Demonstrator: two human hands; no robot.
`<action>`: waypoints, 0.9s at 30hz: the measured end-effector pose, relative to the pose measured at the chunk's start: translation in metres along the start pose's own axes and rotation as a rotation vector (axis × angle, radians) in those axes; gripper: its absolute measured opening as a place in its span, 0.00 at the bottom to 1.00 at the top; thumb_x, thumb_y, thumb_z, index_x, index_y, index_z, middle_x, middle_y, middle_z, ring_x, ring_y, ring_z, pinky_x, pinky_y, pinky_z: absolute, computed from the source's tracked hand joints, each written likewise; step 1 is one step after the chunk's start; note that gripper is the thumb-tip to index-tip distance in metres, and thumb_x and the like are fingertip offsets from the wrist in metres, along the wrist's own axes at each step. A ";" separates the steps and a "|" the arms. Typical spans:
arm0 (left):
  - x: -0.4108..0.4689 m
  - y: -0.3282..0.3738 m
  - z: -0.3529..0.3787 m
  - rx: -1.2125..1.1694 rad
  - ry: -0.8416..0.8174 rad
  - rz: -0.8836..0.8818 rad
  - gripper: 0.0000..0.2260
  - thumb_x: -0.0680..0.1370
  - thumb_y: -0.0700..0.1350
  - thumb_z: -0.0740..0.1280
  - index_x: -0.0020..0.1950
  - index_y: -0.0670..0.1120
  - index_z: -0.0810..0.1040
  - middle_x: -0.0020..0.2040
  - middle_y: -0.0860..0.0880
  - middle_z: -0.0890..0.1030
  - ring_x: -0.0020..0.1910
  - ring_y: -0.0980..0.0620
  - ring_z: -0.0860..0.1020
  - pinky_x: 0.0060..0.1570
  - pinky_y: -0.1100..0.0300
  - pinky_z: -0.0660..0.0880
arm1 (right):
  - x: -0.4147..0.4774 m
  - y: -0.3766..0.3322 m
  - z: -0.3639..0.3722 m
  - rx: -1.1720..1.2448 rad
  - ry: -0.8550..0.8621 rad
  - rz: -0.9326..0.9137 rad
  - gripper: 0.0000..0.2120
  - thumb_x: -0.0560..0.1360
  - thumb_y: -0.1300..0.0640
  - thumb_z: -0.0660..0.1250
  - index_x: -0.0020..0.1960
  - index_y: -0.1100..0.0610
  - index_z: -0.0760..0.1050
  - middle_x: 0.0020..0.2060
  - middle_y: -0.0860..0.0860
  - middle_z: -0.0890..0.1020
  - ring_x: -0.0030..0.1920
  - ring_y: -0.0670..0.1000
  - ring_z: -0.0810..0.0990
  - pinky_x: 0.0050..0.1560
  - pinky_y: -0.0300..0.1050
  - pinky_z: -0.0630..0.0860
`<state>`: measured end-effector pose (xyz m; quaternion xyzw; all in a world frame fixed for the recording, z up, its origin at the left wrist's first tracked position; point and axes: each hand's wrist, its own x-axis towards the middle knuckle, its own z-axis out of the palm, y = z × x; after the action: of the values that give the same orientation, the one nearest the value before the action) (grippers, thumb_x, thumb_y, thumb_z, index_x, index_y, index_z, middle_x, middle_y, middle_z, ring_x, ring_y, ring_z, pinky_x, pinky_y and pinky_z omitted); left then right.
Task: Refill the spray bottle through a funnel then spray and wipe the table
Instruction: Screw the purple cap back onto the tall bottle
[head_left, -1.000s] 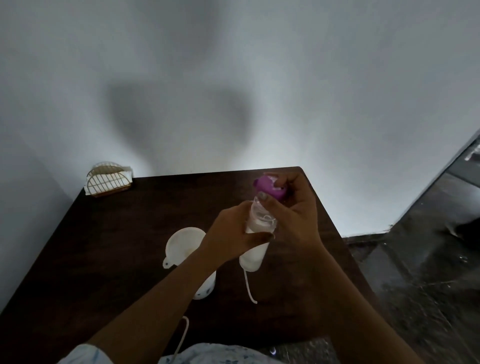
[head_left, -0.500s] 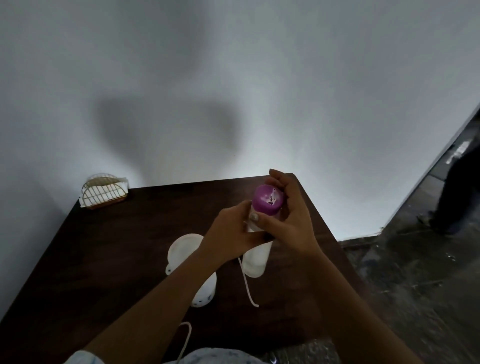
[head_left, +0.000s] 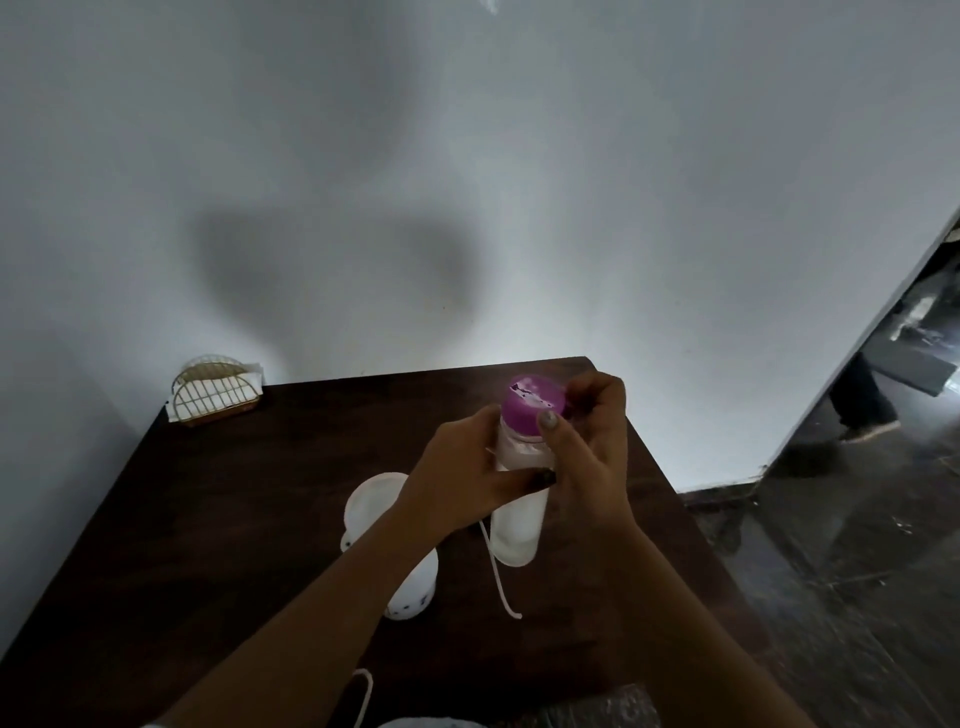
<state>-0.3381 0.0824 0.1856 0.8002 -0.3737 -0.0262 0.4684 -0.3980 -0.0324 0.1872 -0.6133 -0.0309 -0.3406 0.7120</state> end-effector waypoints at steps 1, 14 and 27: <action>-0.001 0.000 -0.001 -0.003 -0.001 -0.001 0.29 0.64 0.58 0.74 0.61 0.50 0.73 0.51 0.52 0.82 0.46 0.58 0.80 0.47 0.64 0.78 | 0.000 -0.001 0.002 -0.003 -0.016 0.003 0.25 0.65 0.51 0.69 0.58 0.57 0.67 0.50 0.53 0.74 0.48 0.50 0.77 0.46 0.43 0.75; 0.000 0.001 -0.008 -0.038 0.010 -0.004 0.27 0.65 0.51 0.76 0.62 0.50 0.73 0.48 0.56 0.80 0.42 0.65 0.78 0.43 0.75 0.73 | -0.002 -0.002 0.009 -0.045 -0.026 -0.051 0.29 0.64 0.53 0.70 0.62 0.51 0.63 0.51 0.54 0.73 0.51 0.51 0.77 0.51 0.46 0.75; 0.002 0.005 -0.010 0.002 -0.015 0.007 0.28 0.66 0.50 0.75 0.64 0.49 0.72 0.48 0.53 0.80 0.39 0.66 0.75 0.41 0.80 0.70 | -0.009 -0.005 0.013 -0.119 0.071 -0.032 0.31 0.60 0.50 0.71 0.61 0.47 0.63 0.53 0.55 0.71 0.55 0.50 0.75 0.51 0.46 0.76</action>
<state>-0.3356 0.0870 0.1951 0.7992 -0.3799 -0.0303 0.4649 -0.4026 -0.0172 0.1906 -0.6415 0.0048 -0.3747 0.6694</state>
